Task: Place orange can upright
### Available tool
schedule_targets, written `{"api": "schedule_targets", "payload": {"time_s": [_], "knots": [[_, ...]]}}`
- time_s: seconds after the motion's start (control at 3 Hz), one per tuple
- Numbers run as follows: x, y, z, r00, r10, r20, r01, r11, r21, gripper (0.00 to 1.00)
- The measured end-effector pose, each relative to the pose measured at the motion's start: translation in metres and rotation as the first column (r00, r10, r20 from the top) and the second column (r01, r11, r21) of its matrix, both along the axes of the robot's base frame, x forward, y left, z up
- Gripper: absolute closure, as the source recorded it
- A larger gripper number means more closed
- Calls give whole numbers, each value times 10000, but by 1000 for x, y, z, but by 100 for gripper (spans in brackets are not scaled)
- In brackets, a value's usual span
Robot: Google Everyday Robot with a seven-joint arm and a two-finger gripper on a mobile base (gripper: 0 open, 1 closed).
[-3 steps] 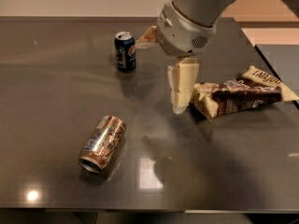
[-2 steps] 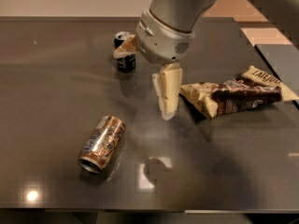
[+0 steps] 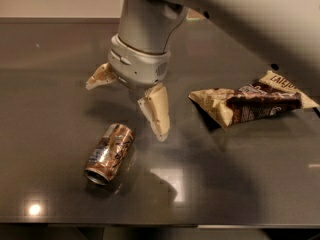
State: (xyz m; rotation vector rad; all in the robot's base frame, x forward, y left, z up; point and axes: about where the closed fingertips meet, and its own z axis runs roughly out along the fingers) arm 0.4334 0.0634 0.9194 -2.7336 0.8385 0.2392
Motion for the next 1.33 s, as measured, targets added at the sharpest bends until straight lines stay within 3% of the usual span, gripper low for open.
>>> {"api": "schedule_targets", "payload": {"time_s": [0.33,0.67,1.0,1.33], "knots": [[-13,17,-16,9888,1490,101,-1485,9882,-369,0],[-27,28,-31,9633,2623,568,-2567,9623,-898,0],[-36,32,-48,9407,3261,936,-3076,9361,-1703,0],[-44,34,-65,9218,3757,954,-3445,9069,-2426,0]]}}
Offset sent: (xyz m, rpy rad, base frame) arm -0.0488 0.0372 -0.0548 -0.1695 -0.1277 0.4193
